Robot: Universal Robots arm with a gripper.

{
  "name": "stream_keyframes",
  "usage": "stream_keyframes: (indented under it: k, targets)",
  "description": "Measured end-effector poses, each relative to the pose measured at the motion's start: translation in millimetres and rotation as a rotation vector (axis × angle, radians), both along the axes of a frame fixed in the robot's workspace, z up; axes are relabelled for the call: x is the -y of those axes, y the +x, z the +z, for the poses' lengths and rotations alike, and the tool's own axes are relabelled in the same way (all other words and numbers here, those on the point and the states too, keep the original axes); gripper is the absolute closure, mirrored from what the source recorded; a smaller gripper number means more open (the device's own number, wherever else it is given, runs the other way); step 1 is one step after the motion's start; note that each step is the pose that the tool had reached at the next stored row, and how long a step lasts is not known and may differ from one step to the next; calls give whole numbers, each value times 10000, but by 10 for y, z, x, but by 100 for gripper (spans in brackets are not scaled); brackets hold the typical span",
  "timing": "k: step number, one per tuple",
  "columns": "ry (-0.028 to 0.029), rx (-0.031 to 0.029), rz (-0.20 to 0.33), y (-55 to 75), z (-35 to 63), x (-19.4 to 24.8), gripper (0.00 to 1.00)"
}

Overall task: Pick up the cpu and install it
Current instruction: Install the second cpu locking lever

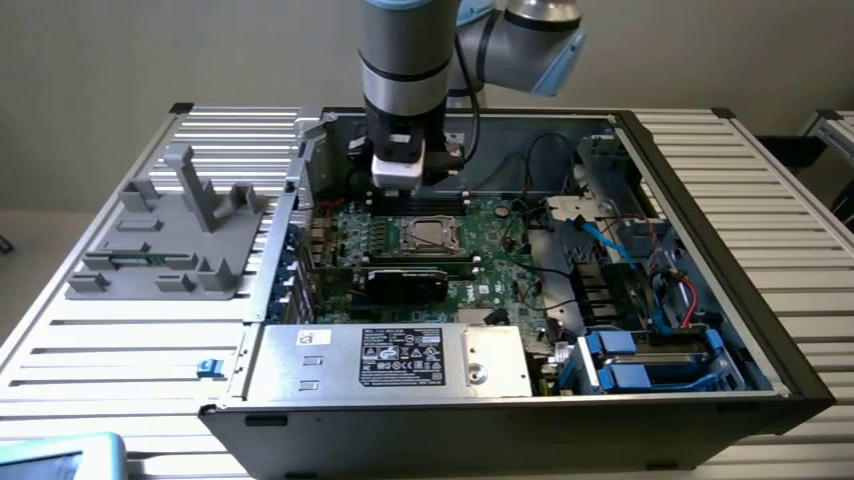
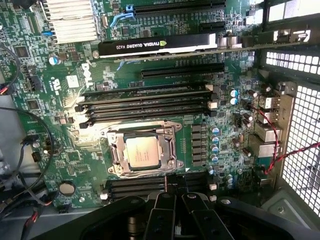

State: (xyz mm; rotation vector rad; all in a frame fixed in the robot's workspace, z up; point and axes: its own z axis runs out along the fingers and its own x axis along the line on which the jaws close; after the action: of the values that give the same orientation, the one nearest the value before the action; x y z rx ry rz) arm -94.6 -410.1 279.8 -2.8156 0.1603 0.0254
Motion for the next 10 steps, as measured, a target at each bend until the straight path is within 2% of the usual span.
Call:
stream_keyframes:
  k: [1, 3, 5, 10]
  targets:
    - [89, 0, 0, 0, -2, 19, 89]
    - [143, -6, 0, 0, -4, 60, 89]
    - [163, -12, 0, 0, -24, 88, 89]
    - [161, -17, -24, 2, -114, 97, 89]
